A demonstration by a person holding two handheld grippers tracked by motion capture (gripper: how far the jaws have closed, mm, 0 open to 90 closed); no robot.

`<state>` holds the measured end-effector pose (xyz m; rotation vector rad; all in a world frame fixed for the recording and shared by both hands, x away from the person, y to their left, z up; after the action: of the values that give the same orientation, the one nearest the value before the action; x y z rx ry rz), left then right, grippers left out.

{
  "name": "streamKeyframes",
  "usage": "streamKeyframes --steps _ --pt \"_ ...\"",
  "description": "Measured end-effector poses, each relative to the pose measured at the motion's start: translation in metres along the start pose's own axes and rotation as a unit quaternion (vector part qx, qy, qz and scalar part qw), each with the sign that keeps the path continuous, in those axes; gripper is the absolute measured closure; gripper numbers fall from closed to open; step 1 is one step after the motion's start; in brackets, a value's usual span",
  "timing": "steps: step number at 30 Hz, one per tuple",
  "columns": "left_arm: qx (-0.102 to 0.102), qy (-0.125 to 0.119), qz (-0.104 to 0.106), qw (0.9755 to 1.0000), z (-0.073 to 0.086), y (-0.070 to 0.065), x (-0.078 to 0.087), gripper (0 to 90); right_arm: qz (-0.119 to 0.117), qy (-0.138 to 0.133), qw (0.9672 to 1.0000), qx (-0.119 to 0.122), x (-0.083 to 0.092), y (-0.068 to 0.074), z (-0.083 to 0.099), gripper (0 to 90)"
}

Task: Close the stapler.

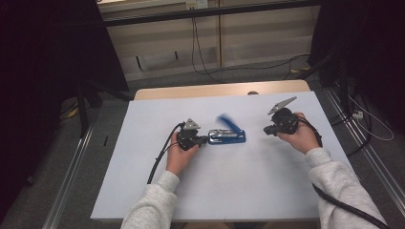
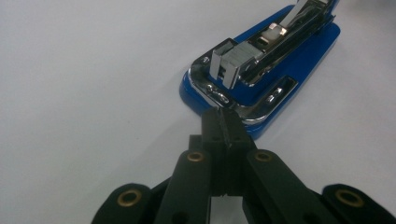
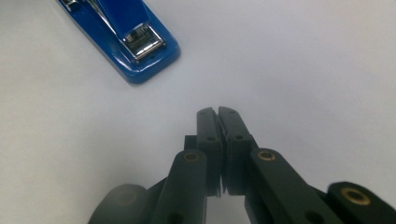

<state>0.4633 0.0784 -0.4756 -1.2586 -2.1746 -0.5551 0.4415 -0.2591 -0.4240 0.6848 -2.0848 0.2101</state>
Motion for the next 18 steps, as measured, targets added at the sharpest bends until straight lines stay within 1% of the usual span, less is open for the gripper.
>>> streamKeyframes --steps 3,4,5,7,8,9,10,11,12,13,14,15,16,17,18 --pt "0.0 0.0 -0.001 1.0 0.0 0.0 0.0 89.6 0.001 0.0 1.0 0.004 0.0 0.003 -0.002 85.2" --pt "0.004 -0.002 -0.004 1.0 0.0 0.0 0.0 86.4 -0.003 -0.003 1.0 0.003 -0.001 0.004 -0.002 81.4" --pt "0.004 -0.002 -0.004 1.0 0.0 0.0 0.0 83.1 -0.005 -0.006 1.0 0.002 -0.001 0.005 -0.002 78.4" --pt "0.015 -0.005 -0.009 0.9998 0.001 0.002 0.001 76.4 -0.008 -0.013 0.9999 -0.002 -0.003 0.005 0.0 74.0" --pt "0.032 -0.012 -0.012 0.9993 0.001 0.004 0.004 72.0 -0.009 -0.015 0.9998 -0.009 -0.003 0.005 0.001 71.0" --pt "0.032 -0.012 -0.012 0.9993 0.001 0.004 0.004 68.9 -0.009 -0.015 0.9998 -0.009 -0.003 0.005 0.001 71.0" --pt "0.042 -0.016 -0.011 0.9989 0.001 0.005 0.007 66.8 -0.01 -0.016 0.9998 -0.011 -0.004 0.005 0.004 70.4" --pt "0.042 -0.016 -0.011 0.9989 0.001 0.005 0.007 63.8 -0.01 -0.016 0.9998 -0.011 -0.004 0.005 0.004 70.4" --pt "0.048 -0.022 -0.012 0.9985 0.0 0.006 0.012 60.0 -0.007 -0.019 0.9997 -0.014 -0.005 0.004 0.007 65.6" --pt "0.048 -0.022 -0.012 0.9985 0.0 0.006 0.012 58.3 -0.007 -0.019 0.9997 -0.014 -0.005 0.004 0.007 65.6" --pt "0.05 -0.024 -0.016 0.9983 0.0 0.006 0.016 53.1 -0.013 -0.024 0.9994 -0.02 -0.004 0.005 0.01 63.3" --pt "0.05 -0.024 -0.016 0.9983 0.0 0.006 0.016 48.9 -0.013 -0.024 0.9994 -0.02 -0.004 0.005 0.01 63.3" --pt "0.052 -0.027 -0.017 0.9981 0.001 0.006 0.021 46.7 -0.013 -0.03 0.9991 -0.025 -0.004 0.005 0.013 59.7" --pt "0.052 -0.027 -0.017 0.9981 0.001 0.006 0.021 44.7 -0.016 -0.031 0.999 -0.028 -0.003 0.005 0.014 58.7" --pt "0.058 -0.029 -0.017 0.9977 0.003 0.006 0.025 38.1 -0.018 -0.036 0.9987 -0.032 -0.003 0.005 0.016 55.6"
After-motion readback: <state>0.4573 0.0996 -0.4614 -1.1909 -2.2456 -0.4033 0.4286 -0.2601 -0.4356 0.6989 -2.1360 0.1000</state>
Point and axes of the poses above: each handheld gripper's, and its own axes: x roughly backward along the jaws, z roughly out of its underside, y roughly to its left, the point moved 1 cm from there along -x, roughly forward along the jaws, and after that the axes turned 12 degrees about -x, right-handed, at the moved point
